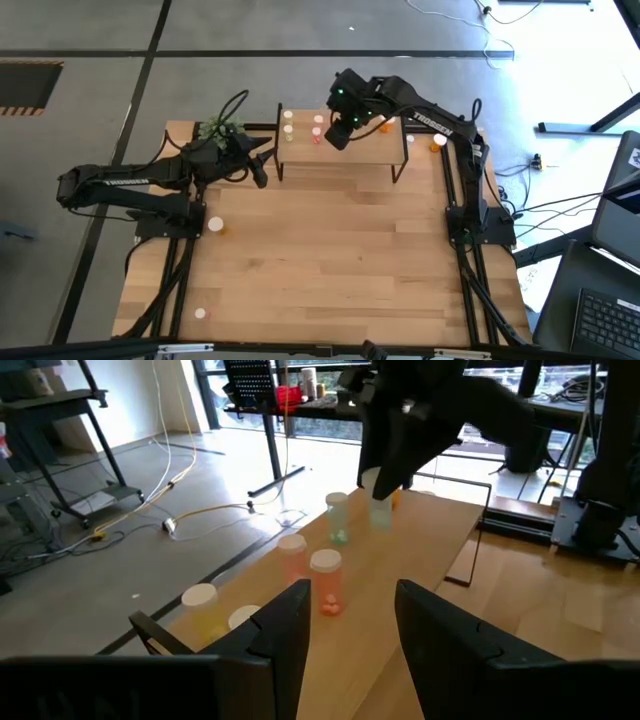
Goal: Pick and place medicine bottles onto shelf by color
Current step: Put the bottom blue pill bottle on the shelf aligned with the other blue pill bottle
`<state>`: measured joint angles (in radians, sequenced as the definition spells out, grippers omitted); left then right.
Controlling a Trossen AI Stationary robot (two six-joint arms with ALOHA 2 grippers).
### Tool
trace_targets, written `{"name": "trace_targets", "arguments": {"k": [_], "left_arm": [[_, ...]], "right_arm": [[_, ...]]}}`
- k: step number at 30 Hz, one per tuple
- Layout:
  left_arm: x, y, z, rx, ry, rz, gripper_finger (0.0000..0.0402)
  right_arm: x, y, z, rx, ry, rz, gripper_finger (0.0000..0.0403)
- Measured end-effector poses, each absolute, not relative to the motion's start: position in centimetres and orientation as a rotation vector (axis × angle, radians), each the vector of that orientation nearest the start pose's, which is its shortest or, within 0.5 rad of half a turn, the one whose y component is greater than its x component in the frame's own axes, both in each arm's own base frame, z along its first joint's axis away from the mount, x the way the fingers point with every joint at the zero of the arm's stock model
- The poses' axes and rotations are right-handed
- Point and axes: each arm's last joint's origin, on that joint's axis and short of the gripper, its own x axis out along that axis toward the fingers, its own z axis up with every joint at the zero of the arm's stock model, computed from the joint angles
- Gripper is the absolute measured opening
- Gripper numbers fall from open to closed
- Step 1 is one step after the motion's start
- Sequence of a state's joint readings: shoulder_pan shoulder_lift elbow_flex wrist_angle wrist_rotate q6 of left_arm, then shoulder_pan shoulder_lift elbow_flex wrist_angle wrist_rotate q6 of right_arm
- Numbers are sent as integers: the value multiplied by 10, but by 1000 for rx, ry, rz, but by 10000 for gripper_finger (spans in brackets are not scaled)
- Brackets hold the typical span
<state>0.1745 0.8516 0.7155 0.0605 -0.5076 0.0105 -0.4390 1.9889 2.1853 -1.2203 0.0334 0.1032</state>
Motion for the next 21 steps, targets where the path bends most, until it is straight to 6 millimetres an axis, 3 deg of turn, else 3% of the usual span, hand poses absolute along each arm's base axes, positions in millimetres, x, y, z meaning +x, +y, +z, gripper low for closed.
{"name": "trace_targets", "arguments": {"k": [5,12,21], "left_arm": [[184,47,321,23,79,681,142],[184,47,321,23,80,681,142],[184,47,321,23,79,681,142]], "right_arm": [[366,-169,374,294,977,-475,126],[356,-165,369,312,1086,-472,126],[346,-161,383,304,1056,-475,126]]}}
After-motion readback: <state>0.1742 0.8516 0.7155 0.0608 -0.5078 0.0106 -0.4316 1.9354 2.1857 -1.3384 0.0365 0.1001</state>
